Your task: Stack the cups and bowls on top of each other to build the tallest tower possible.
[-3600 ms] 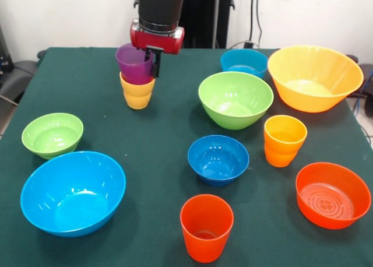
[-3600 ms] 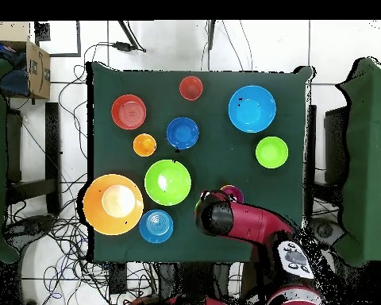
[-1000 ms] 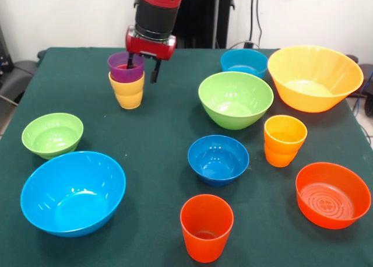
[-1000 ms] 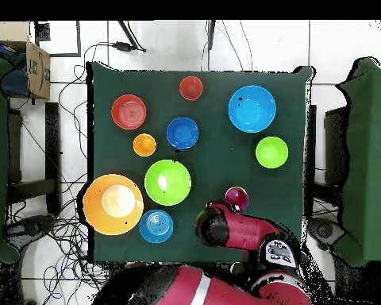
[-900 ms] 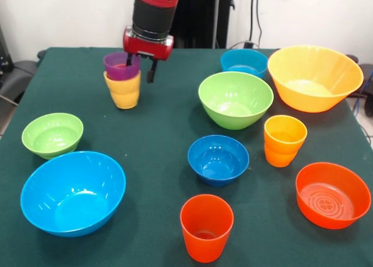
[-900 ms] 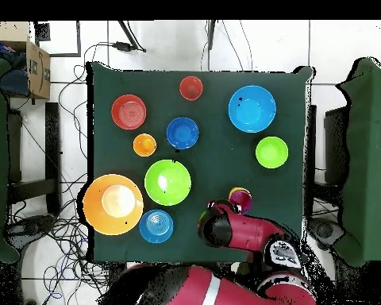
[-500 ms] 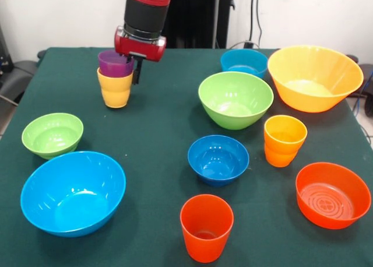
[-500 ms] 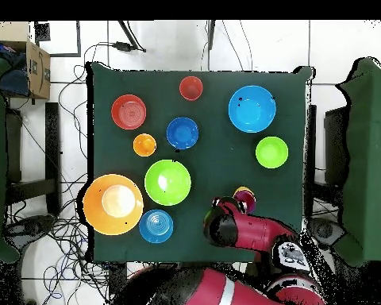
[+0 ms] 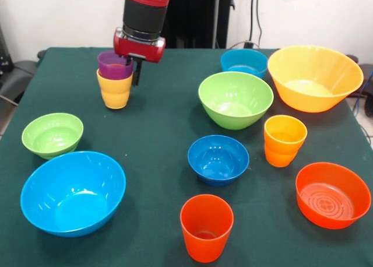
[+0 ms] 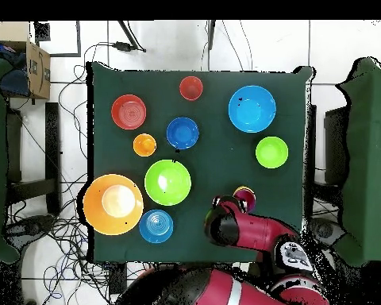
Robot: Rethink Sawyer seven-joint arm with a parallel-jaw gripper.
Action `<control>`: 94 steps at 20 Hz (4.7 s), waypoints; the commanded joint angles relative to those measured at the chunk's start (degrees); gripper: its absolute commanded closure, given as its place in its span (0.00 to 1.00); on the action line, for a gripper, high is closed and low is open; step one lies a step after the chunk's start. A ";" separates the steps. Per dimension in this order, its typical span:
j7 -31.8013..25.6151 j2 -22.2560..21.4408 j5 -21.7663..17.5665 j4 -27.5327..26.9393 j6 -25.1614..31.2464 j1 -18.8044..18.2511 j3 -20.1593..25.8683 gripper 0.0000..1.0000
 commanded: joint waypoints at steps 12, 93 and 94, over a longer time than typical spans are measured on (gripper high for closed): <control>4.54 0.27 2.73 -5.69 12.36 -0.30 14.23 1.00; 2.05 8.56 8.97 -26.56 25.29 7.81 8.98 1.00; 2.33 8.62 9.09 -26.88 25.66 8.21 8.76 1.00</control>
